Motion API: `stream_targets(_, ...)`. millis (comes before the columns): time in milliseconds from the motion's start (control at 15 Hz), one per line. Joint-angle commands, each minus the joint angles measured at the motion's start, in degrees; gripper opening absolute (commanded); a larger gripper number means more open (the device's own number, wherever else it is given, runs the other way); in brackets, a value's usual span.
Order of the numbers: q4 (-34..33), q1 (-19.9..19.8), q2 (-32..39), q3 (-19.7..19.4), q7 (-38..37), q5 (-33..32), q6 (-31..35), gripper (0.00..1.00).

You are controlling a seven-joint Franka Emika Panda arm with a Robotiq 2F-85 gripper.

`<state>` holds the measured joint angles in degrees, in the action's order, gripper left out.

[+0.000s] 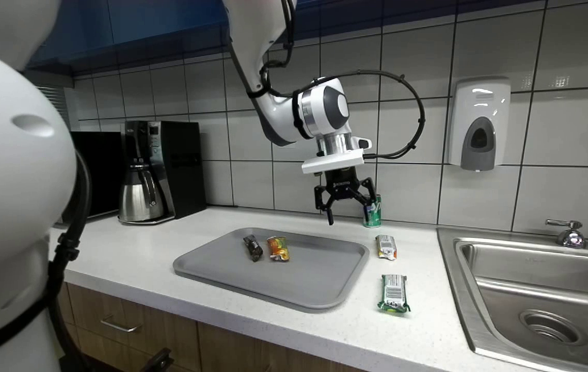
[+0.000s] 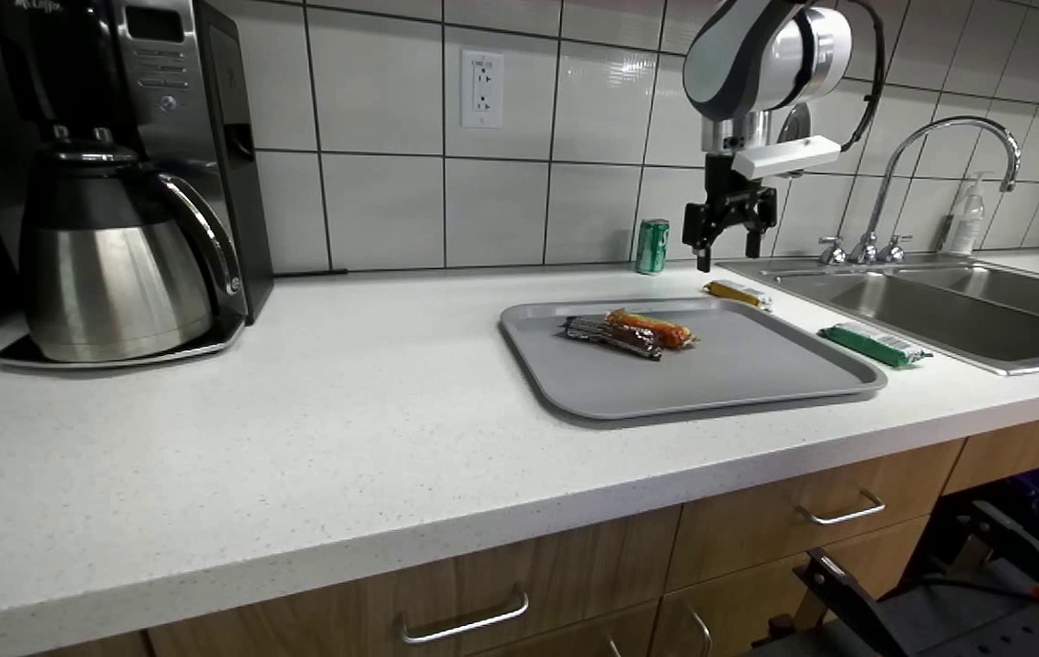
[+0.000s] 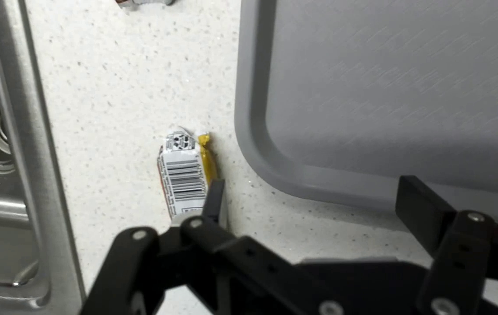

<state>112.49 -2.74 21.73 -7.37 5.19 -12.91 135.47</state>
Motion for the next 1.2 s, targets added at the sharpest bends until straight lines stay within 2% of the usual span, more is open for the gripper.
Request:
stream_targets(0,-3.13,-1.69,2.32,0.13,-1.68,1.51,0.41,1.0)
stream_targets(600,-9.46,-5.78,7.65,0.95,1.14,8.2,-0.3,1.0)
stream_targets(1133,-15.93,-8.55,12.82,1.17,2.87,9.56,-0.78,1.0)
